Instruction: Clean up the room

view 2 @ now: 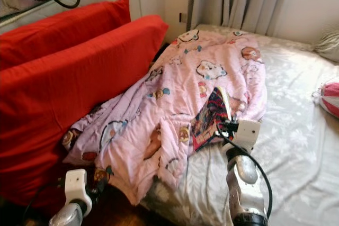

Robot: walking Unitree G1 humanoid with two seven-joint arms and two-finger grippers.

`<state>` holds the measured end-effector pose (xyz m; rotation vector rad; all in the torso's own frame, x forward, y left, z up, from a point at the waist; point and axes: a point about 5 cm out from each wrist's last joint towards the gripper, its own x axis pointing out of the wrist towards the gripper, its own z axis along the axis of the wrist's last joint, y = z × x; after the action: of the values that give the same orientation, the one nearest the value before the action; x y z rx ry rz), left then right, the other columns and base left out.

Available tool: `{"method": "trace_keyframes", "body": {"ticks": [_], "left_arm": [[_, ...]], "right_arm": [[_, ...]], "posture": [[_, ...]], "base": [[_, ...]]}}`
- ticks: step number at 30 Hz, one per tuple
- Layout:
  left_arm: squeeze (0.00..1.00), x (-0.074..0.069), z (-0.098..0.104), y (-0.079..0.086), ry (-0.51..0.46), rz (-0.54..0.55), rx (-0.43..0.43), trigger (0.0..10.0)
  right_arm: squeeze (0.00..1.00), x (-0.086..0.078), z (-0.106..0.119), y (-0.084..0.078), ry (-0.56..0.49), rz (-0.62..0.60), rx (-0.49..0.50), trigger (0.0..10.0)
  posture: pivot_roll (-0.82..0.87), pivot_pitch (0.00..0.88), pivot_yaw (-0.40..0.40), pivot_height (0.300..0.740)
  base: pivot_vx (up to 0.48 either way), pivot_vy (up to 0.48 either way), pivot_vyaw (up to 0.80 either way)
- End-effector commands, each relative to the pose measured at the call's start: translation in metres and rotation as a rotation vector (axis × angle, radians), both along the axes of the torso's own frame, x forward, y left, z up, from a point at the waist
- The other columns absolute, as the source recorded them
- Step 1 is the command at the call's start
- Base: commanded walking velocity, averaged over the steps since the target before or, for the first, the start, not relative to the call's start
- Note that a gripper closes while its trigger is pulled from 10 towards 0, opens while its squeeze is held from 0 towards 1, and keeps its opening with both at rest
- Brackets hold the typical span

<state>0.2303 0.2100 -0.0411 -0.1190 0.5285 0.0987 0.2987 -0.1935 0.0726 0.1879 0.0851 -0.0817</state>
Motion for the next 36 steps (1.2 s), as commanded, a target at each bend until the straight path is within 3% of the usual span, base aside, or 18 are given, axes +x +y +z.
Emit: {"method": "trace_keyframes", "body": {"ticks": [1,8,27,36], "left_arm": [[0.0,-0.0093,-0.007,0.0035,0.049,0.01,0.005,10.0],[0.0,-0.0127,-0.0094,0.004,0.061,0.013,0.014,10.0],[0.0,-0.0168,-0.0126,0.0015,0.077,-0.003,0.017,10.0],[0.0,-0.0162,-0.0123,0.0017,0.076,-0.002,0.015,10.0]], "right_arm": [[0.0,0.0022,0.0021,-0.0031,0.0,-0.021,0.0,10.0],[0.0,0.0023,0.0027,-0.0094,-0.005,-0.052,0.008,10.0],[0.0,0.0023,0.0016,-0.0032,-0.017,-0.053,0.027,10.0],[0.0,0.0027,0.0022,-0.0007,-0.026,-0.045,0.02,10.0]], "posture": [[0.06,0.0,-0.016,0.735],[0.06,0.0,-0.016,0.735],[0.05,0.0,-0.007,0.735],[0.05,0.0,-0.006,0.735]], "base": [[0.0,0.0,0.0],[0.0,-0.04,-0.77],[0.0,-0.418,-0.77],[0.0,-0.43,0.0]]}}
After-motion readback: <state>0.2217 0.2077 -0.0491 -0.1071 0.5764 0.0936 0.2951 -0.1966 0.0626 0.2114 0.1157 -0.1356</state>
